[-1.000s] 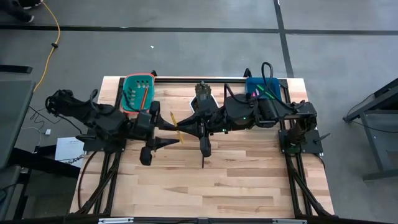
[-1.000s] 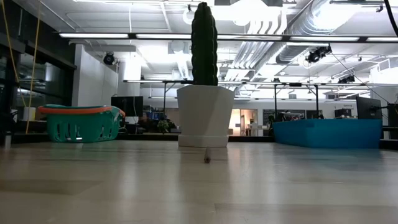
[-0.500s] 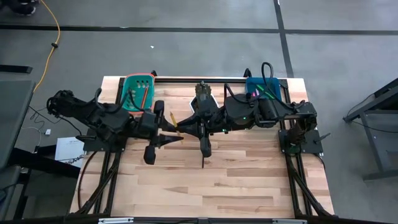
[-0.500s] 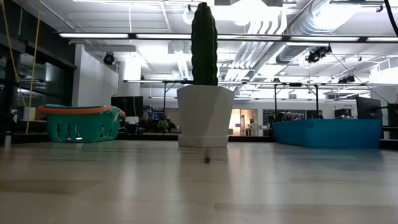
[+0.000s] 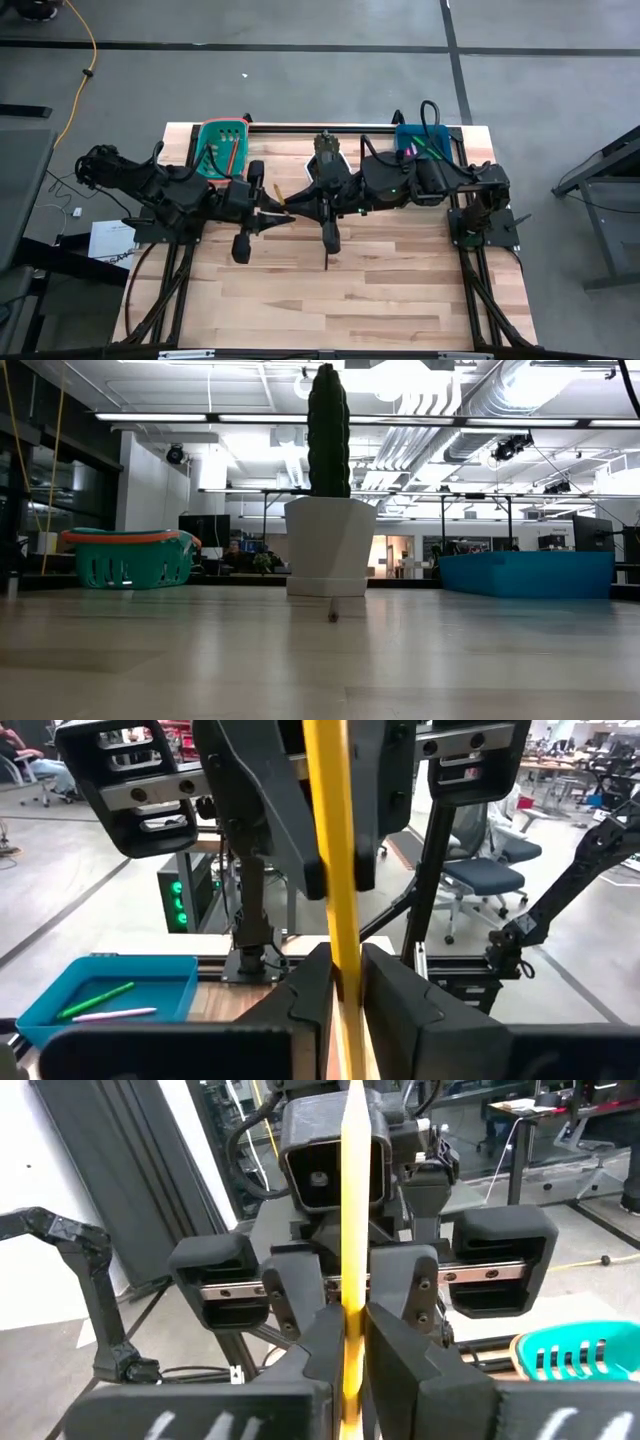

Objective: Sort pens & pencils
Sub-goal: Put the yellow pencil into the green bin, then put the dark blue pencil into the green bin

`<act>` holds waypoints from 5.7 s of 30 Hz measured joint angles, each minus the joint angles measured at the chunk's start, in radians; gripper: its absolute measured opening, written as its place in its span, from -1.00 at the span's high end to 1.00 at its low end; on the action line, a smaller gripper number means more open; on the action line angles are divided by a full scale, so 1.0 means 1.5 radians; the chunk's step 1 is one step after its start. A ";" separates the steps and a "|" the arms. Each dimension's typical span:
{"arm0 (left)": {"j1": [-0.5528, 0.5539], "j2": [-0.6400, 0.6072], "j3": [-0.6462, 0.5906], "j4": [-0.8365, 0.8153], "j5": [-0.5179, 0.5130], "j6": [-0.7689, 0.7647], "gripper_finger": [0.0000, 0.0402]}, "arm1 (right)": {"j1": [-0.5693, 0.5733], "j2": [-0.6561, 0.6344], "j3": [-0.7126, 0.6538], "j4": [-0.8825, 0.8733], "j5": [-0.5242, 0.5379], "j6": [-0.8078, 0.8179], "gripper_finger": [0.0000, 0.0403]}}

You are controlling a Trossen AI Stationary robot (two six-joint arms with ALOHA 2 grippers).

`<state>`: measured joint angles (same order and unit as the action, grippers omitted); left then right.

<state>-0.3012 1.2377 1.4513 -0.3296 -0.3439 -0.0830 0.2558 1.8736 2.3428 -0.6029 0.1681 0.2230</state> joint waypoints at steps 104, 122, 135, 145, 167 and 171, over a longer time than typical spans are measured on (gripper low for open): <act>0.749 -0.156 -0.357 -0.328 -0.008 -0.025 0.90 | 0.088 -0.026 -0.002 -0.463 0.174 0.123 0.39; 0.769 -0.155 -0.357 -0.308 -0.019 0.007 0.93 | 0.078 -0.026 -0.002 -0.466 0.179 0.120 0.39; 0.768 -0.132 -0.357 -0.353 -0.029 -0.066 0.93 | 0.078 -0.026 -0.002 -0.466 0.180 0.124 0.39; 0.769 -0.132 -0.357 -0.374 -0.058 -0.124 0.90 | 0.078 -0.027 -0.002 -0.466 0.182 0.125 0.39; 0.768 -0.132 -0.357 -0.368 -0.024 -0.135 0.70 | 0.088 -0.027 -0.002 -0.473 0.181 0.120 0.39; 0.768 -0.134 -0.357 -0.298 0.056 -0.096 0.70 | 0.088 -0.027 -0.002 -0.474 0.181 0.118 0.39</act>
<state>0.8505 1.0366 0.9165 -0.7762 -0.2594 -0.2268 0.3878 1.8336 2.3402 -1.3132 0.4400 0.3994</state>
